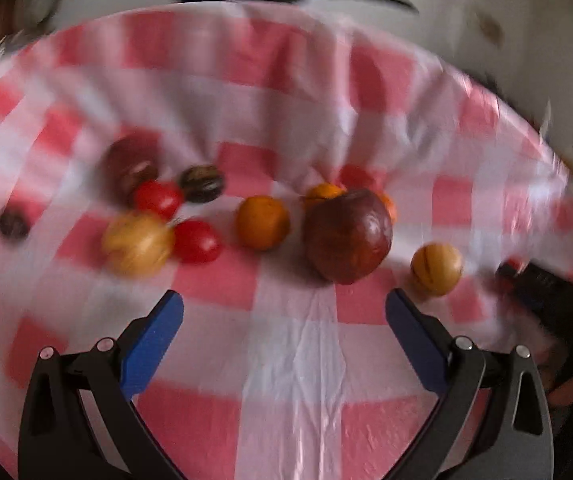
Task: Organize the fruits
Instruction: 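Grasp the red tomato with the right tool while left tool returns, then grasp the large red apple with the left tool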
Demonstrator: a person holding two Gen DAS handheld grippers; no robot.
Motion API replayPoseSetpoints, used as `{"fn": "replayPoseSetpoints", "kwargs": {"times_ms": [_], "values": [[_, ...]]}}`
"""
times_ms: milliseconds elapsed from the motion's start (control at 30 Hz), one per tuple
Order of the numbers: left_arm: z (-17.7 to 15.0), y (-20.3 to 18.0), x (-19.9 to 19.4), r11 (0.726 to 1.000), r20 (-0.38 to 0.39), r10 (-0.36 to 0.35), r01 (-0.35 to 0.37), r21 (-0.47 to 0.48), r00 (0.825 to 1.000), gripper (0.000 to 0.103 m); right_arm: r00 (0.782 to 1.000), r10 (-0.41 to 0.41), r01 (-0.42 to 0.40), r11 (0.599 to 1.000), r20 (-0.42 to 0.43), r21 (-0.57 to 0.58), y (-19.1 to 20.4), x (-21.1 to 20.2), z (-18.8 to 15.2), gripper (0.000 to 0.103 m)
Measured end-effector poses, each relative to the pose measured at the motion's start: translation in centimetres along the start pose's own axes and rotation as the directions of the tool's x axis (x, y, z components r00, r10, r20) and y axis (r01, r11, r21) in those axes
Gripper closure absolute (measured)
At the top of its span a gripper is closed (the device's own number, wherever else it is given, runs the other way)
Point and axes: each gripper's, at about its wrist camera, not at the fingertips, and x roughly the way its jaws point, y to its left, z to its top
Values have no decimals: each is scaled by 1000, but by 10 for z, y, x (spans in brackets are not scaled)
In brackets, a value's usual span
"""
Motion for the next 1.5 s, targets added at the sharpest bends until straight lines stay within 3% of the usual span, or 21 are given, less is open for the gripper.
{"fn": "replayPoseSetpoints", "kwargs": {"times_ms": [67, 167, 333, 400, 467, 600, 733, 800, 900, 1033, 1133, 1500], "values": [[12, -18, 17, 987, -37, 38, -31, 161, 999, 2, 1000, 7, -7, 1000, -1, 0, -2, 0, 0, 68], [25, -31, 29, 958, -21, 56, -48, 284, 998, 2, 1000, 10, -9, 1000, -5, 3, 0, -1, -1, 68], [30, -52, 46, 887, 17, 63, -63, 457, 998, 2, 1000, 11, -11, 1000, -11, 5, 0, 4, 3, 67], [30, -55, 49, 878, 17, 60, -61, 474, 998, 6, 1000, 9, -9, 1000, -14, 7, 1, 8, 3, 67], [29, -57, 54, 873, -9, 40, -30, 487, 999, 17, 1000, 9, -9, 1000, -15, 7, 4, 8, 3, 67], [26, -58, 58, 868, -24, 30, -14, 497, 999, 22, 1000, 9, -9, 1000, -14, 8, 5, 9, 4, 67], [17, -65, 55, 854, -15, 17, -6, 521, 1000, 35, 1000, 16, -16, 1000, -6, 16, 7, 8, 3, 67], [11, -71, 50, 849, -3, 14, -10, 528, 1000, 35, 1000, 27, -27, 1000, -5, 16, 6, 8, 2, 67], [7, -72, 33, 884, 32, -38, 19, 466, 999, 36, 999, 50, -50, 999, 0, 18, 4, 7, 0, 67], [10, -58, 2, 938, 61, -150, 123, 323, 987, 36, 997, 80, -80, 996, 18, 27, 0, 3, -1, 67], [-1, -48, -22, 953, 73, -218, 197, 231, 973, 36, 996, 89, -90, 995, 26, 32, -2, 1, 0, 67], [-58, 14, -83, 980, 71, -170, 161, 120, 983, 36, 989, 131, -132, 991, 72, 17, -4, -14, -2, 67]]}}
